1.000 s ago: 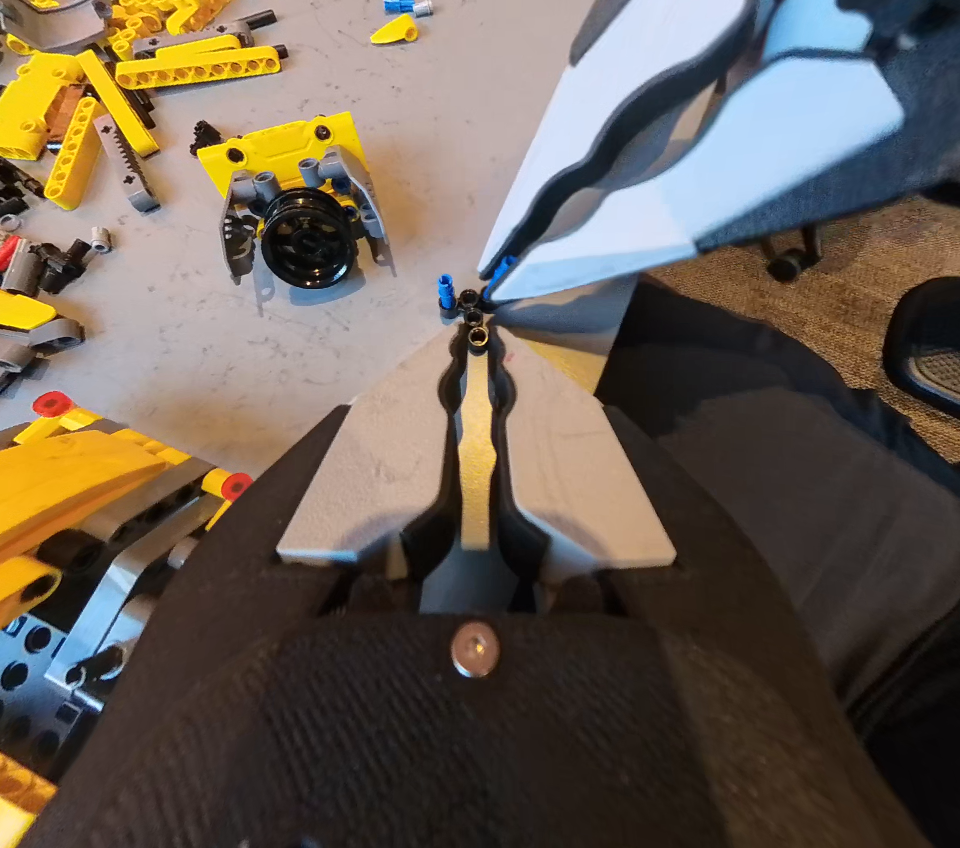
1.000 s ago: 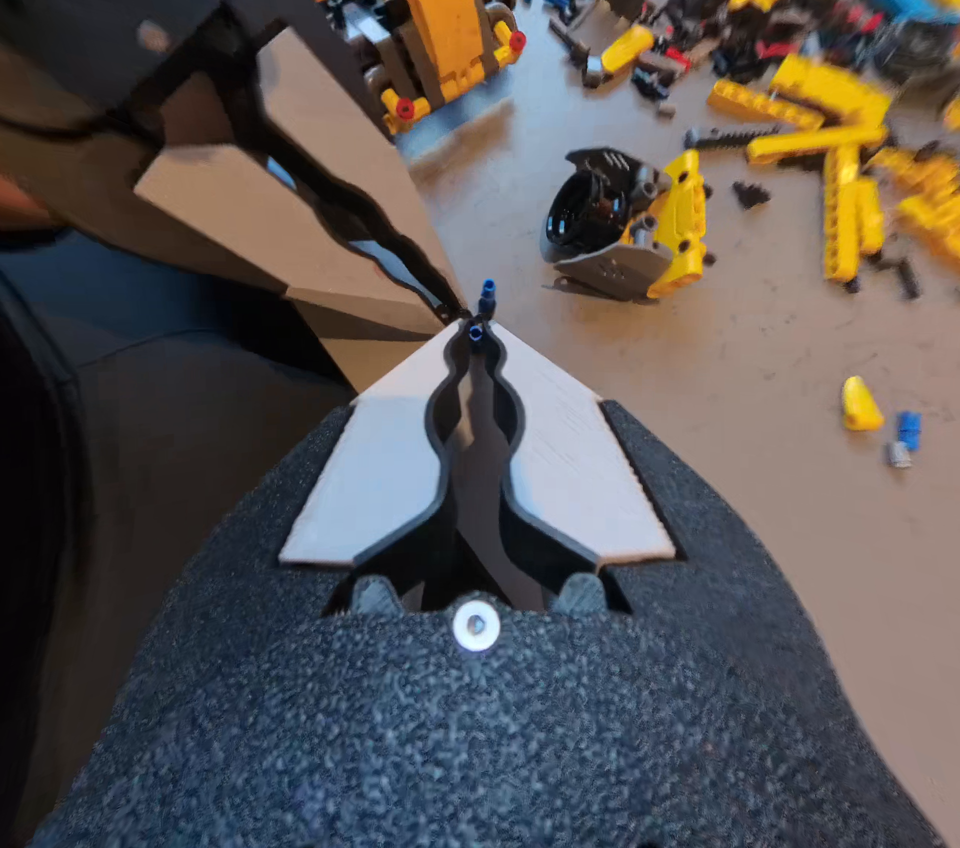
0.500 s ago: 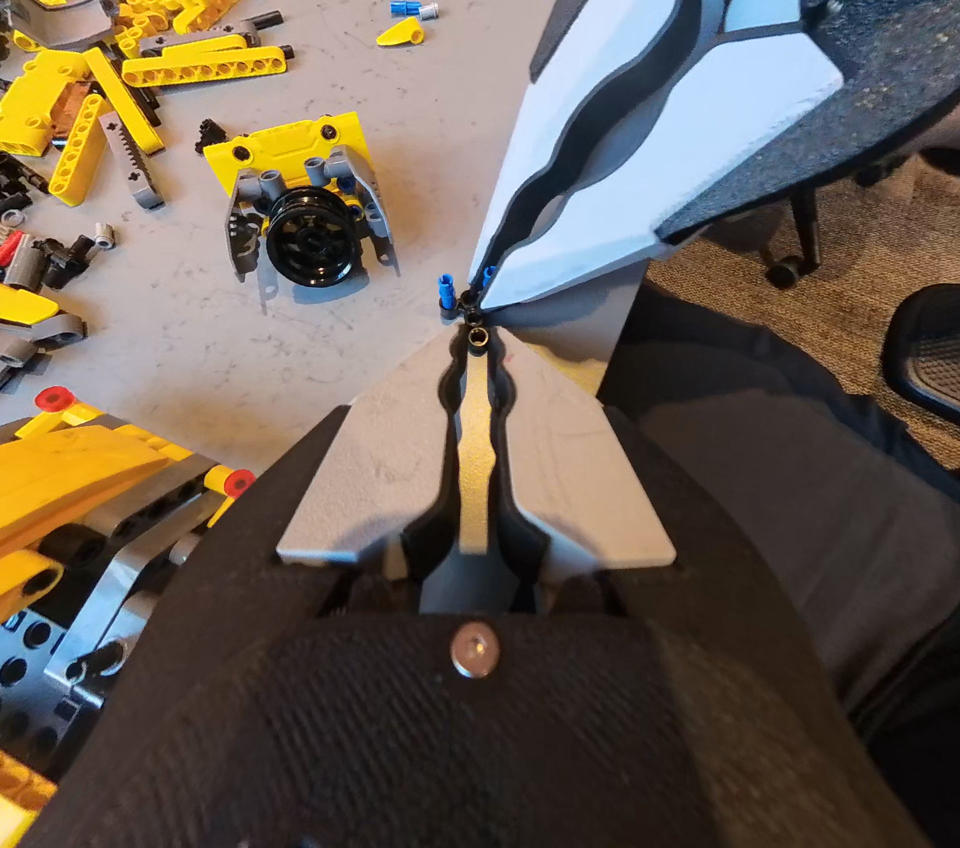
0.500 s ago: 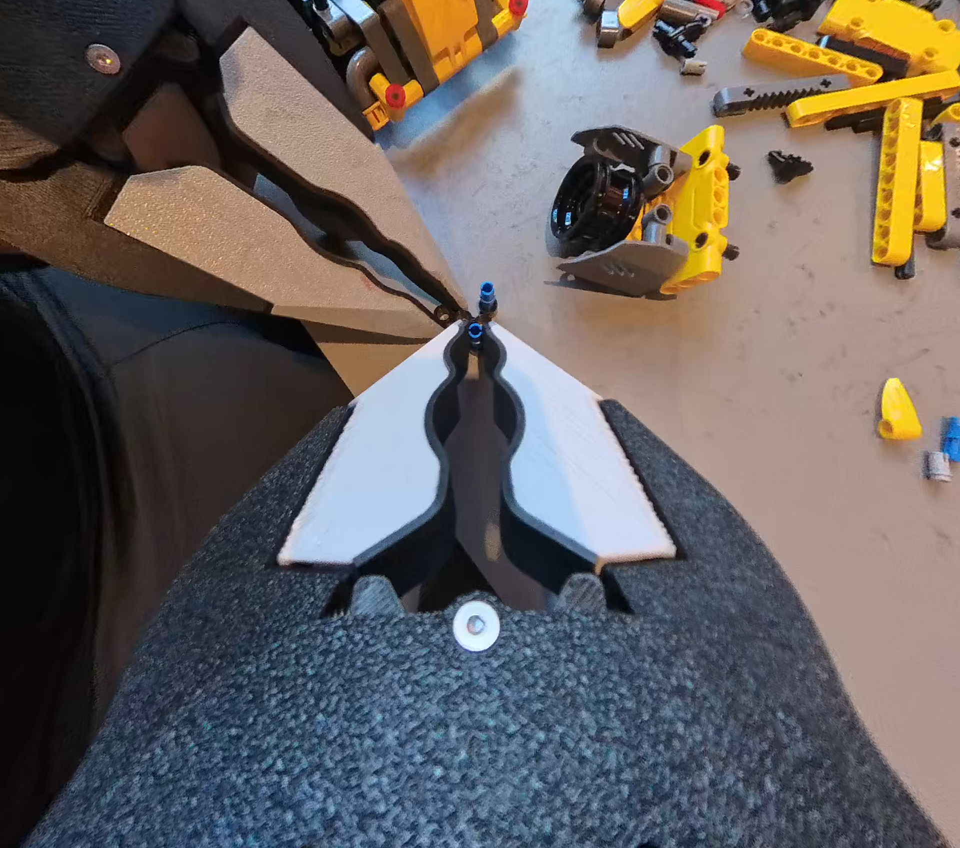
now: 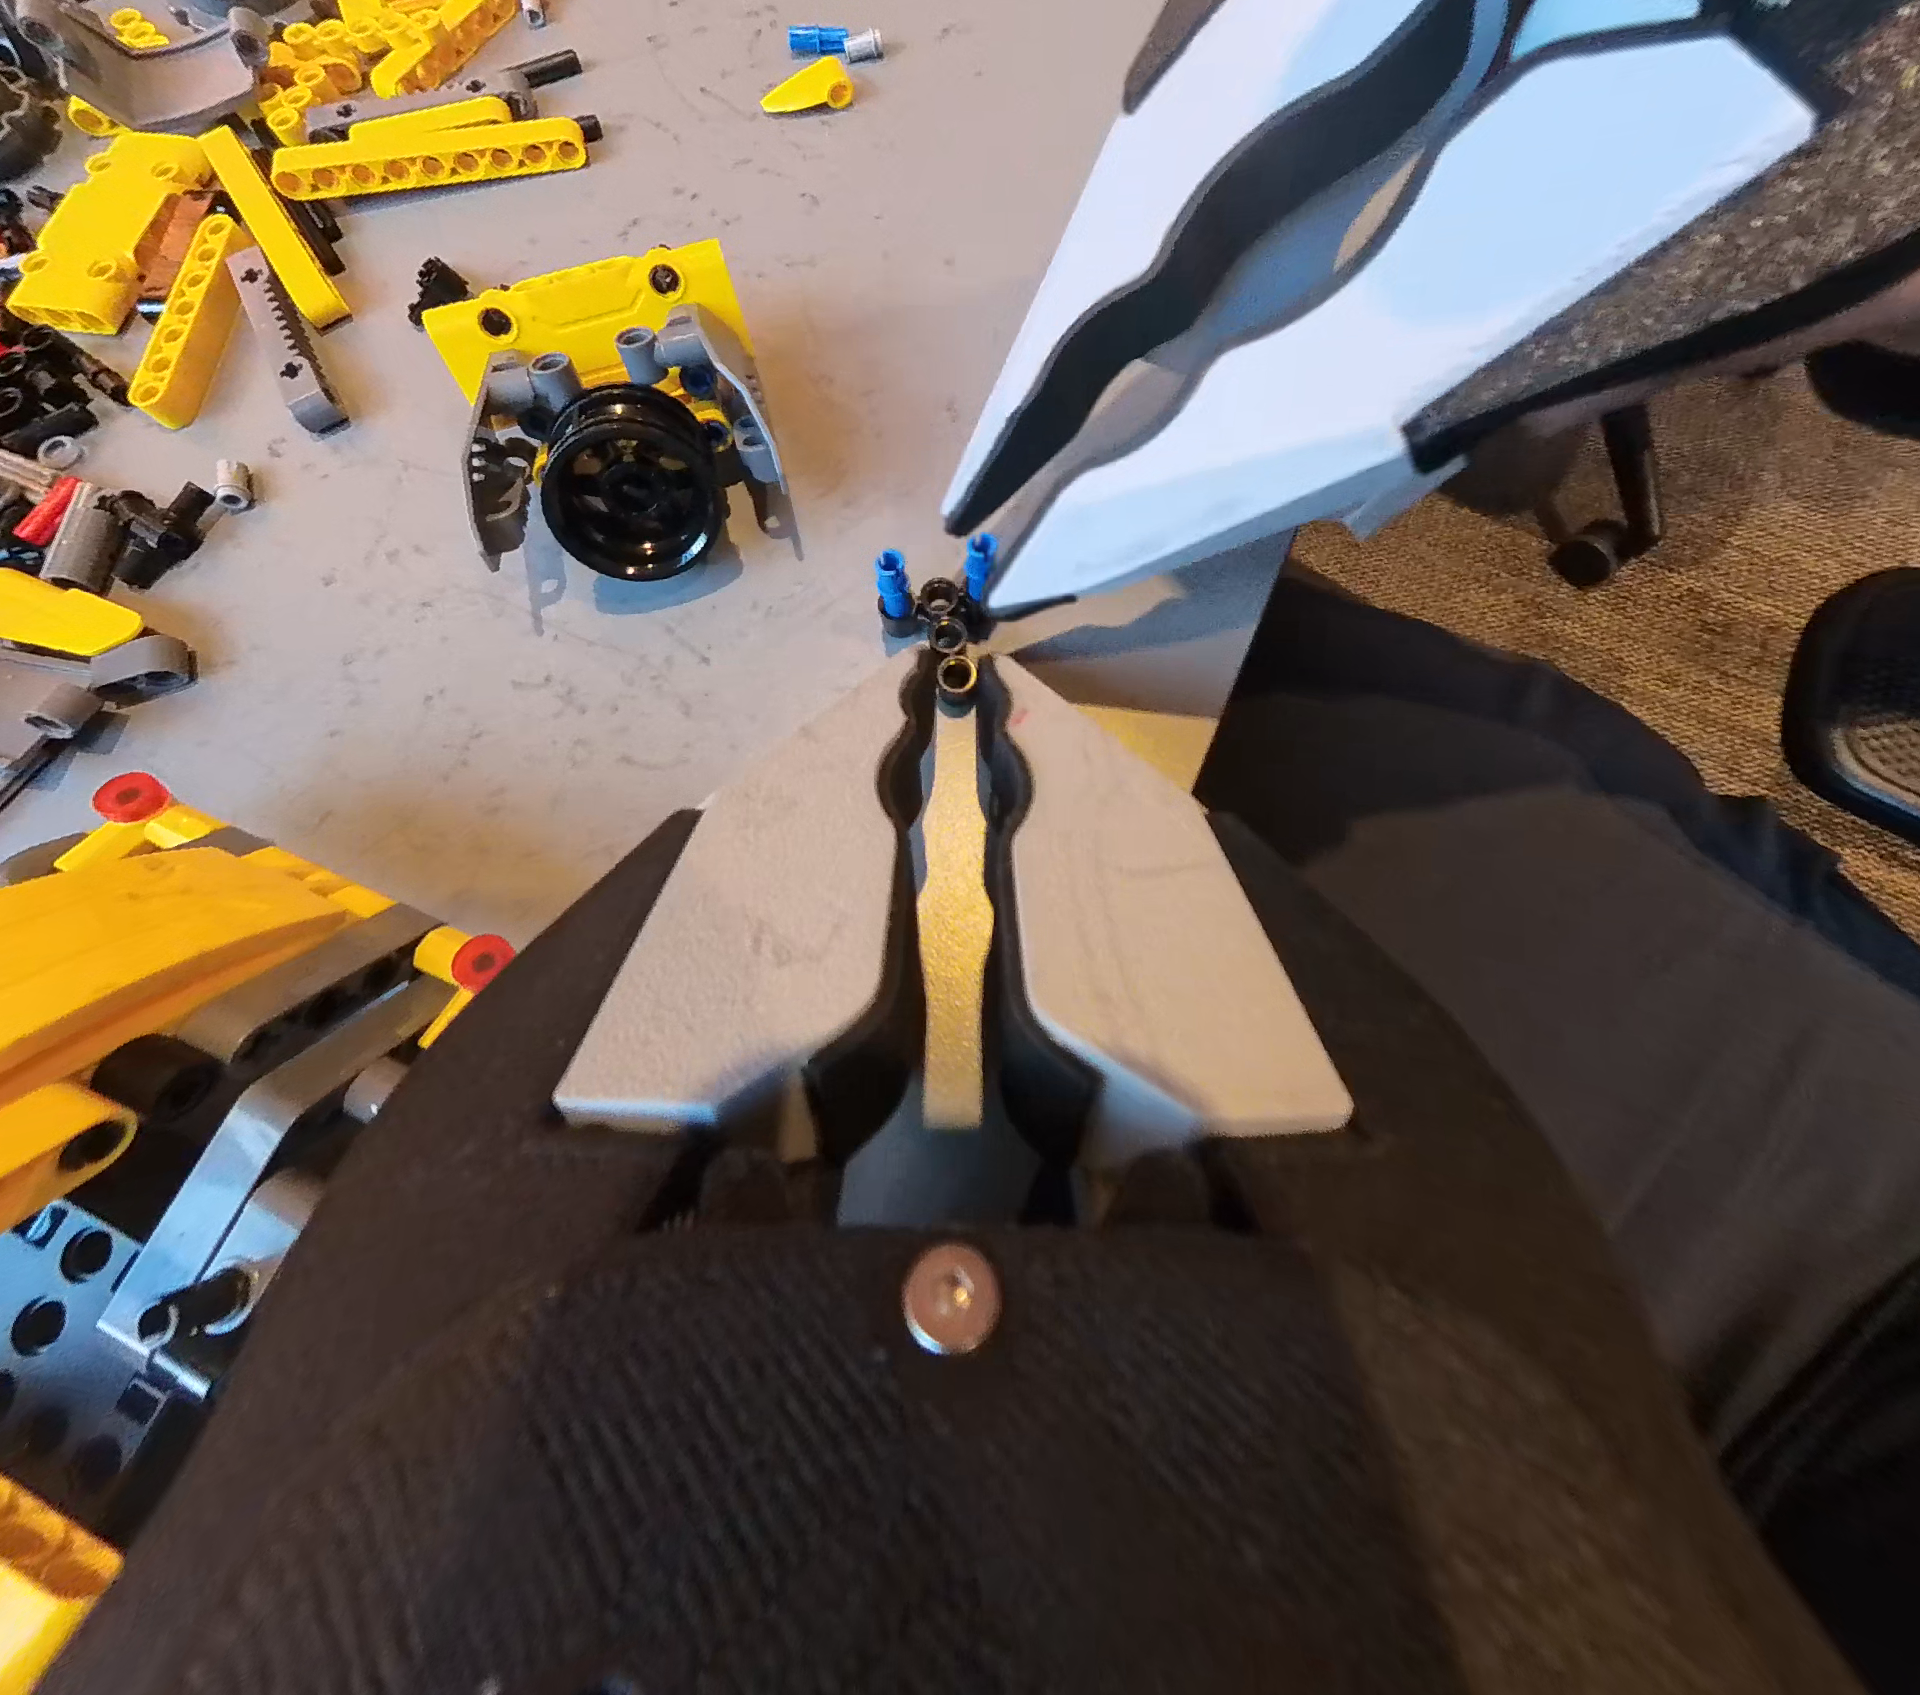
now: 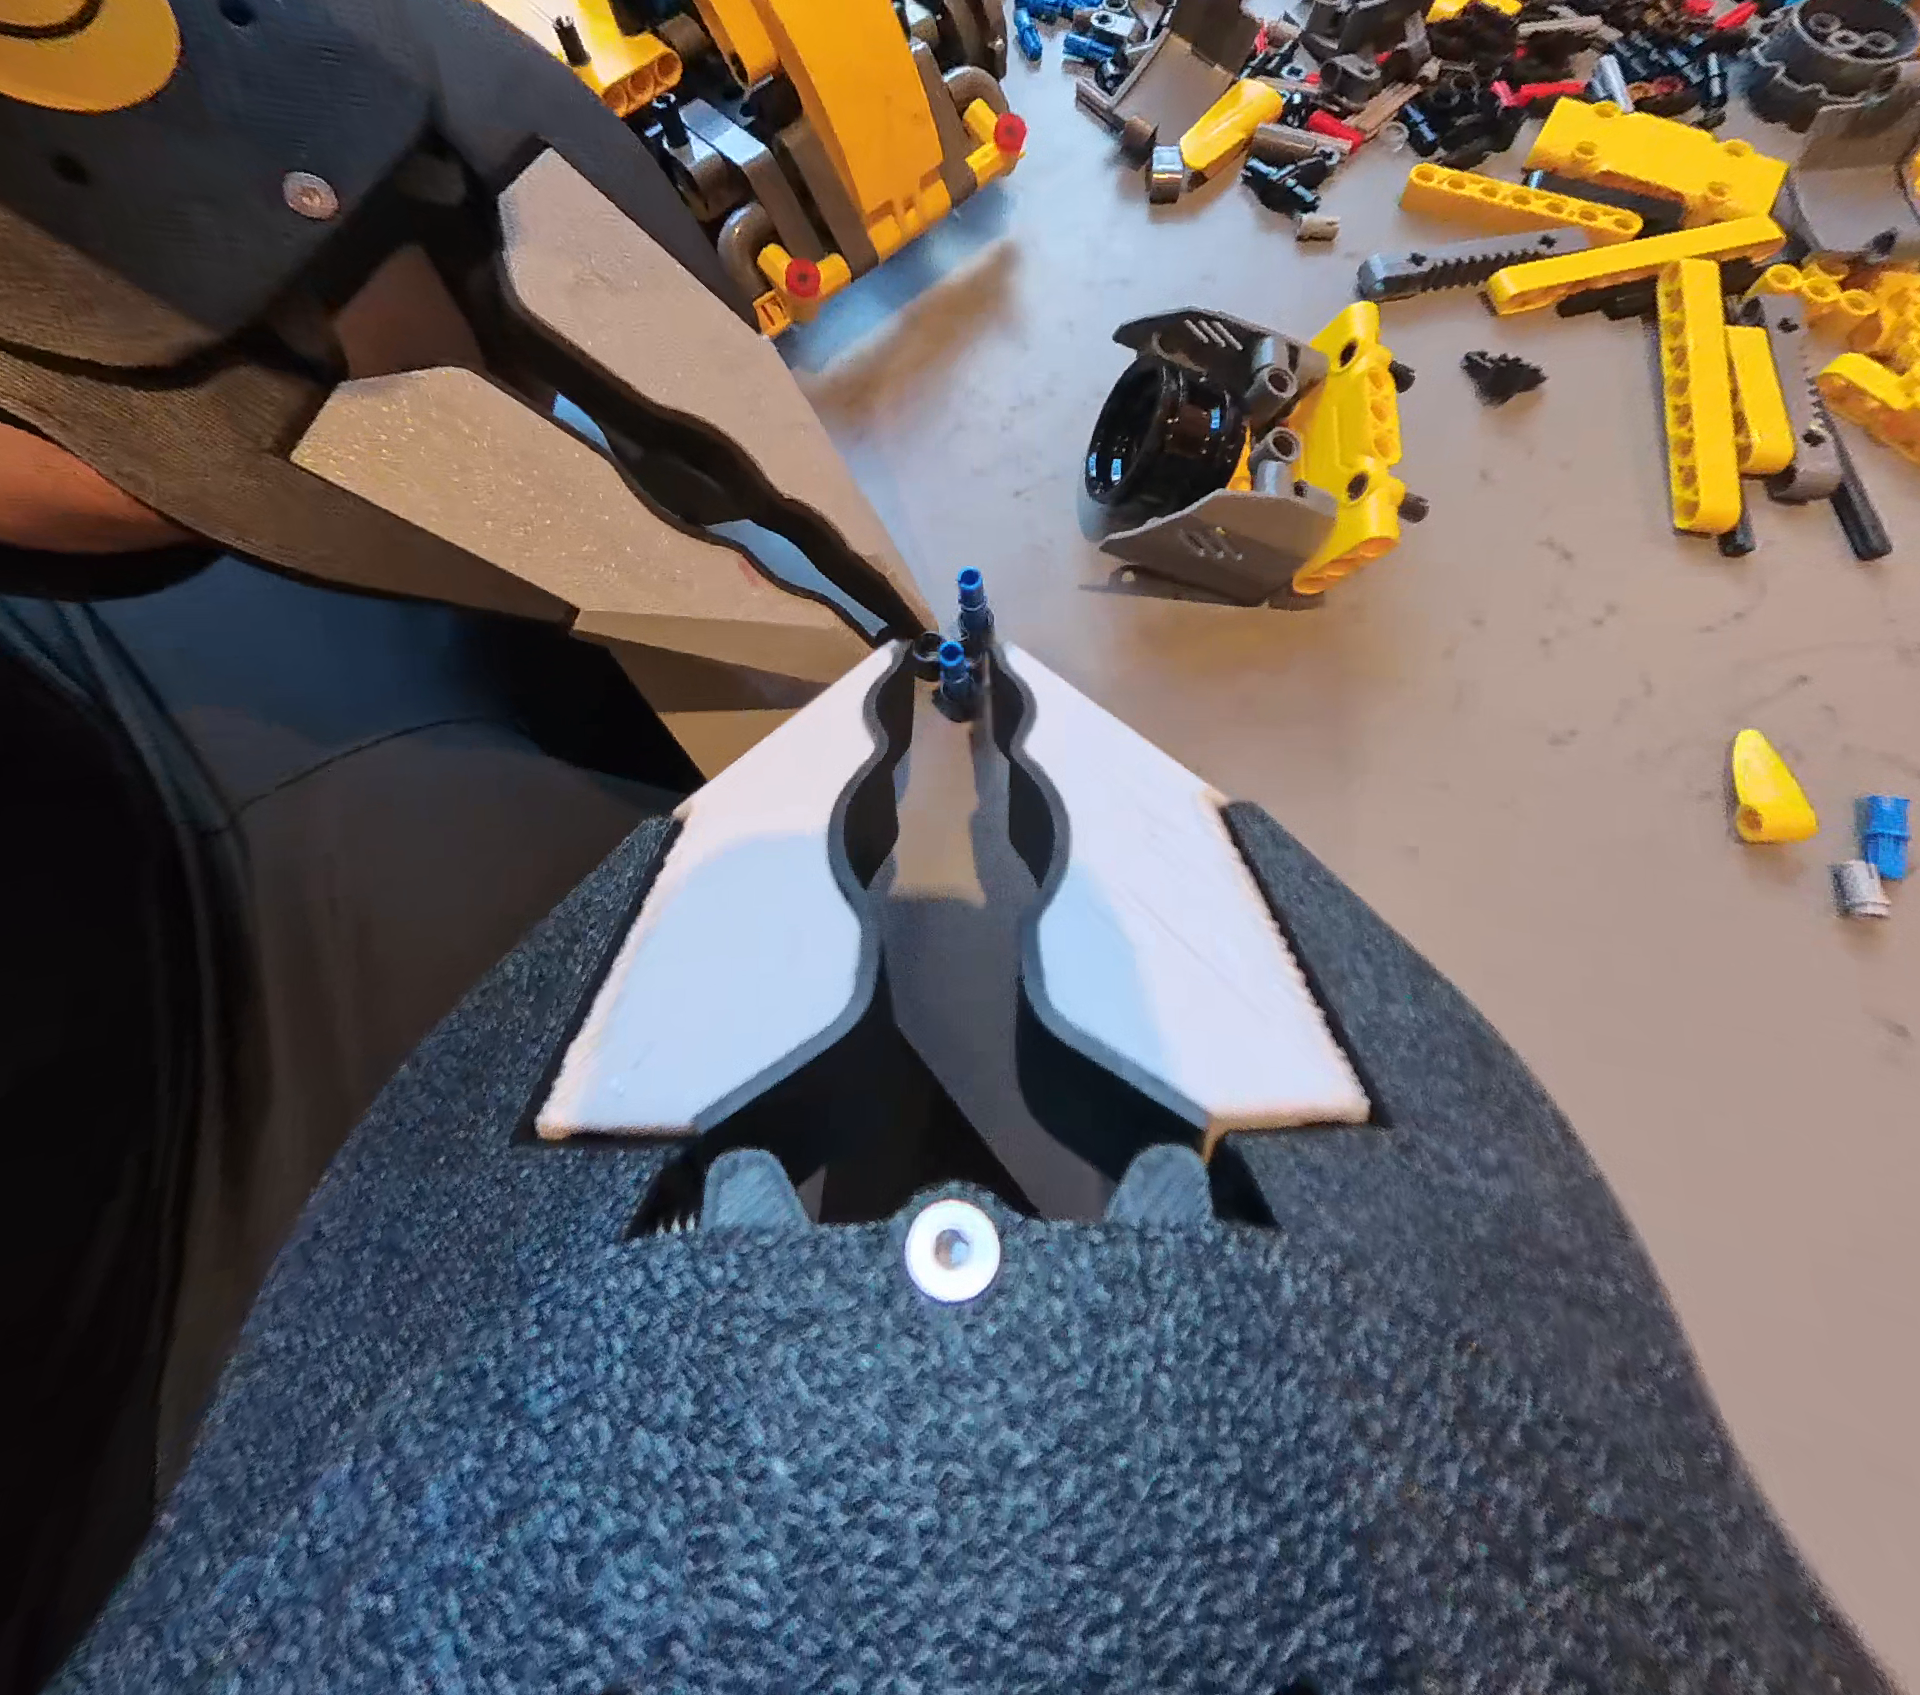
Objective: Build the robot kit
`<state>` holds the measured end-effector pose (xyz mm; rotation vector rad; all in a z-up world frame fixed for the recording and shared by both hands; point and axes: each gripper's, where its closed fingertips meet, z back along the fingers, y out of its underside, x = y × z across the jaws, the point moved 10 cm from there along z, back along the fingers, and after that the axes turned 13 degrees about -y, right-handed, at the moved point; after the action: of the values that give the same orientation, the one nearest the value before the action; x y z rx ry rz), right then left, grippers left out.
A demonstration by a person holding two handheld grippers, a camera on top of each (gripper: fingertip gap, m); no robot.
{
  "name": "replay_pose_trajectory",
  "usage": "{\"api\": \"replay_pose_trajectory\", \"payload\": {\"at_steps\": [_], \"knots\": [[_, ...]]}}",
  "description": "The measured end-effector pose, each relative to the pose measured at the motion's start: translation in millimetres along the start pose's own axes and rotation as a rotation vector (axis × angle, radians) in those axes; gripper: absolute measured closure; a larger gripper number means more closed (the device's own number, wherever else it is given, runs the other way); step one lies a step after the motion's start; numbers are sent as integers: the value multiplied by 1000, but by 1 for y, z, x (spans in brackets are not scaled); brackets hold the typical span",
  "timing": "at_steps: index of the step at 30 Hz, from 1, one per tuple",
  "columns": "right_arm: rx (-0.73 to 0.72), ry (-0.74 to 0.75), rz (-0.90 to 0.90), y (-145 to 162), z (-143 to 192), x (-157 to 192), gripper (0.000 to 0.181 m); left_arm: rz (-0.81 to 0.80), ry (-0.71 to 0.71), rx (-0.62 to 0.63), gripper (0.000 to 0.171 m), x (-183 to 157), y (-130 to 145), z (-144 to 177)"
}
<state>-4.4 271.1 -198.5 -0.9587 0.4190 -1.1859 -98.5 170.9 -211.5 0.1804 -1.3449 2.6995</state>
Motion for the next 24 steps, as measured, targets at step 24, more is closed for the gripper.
{"api": "replay_pose_trajectory", "payload": {"at_steps": [24], "knots": [[-282, 82, -80, 23, 14, 8, 157, -143, 153, -167, 140, -7, 59, 109]]}}
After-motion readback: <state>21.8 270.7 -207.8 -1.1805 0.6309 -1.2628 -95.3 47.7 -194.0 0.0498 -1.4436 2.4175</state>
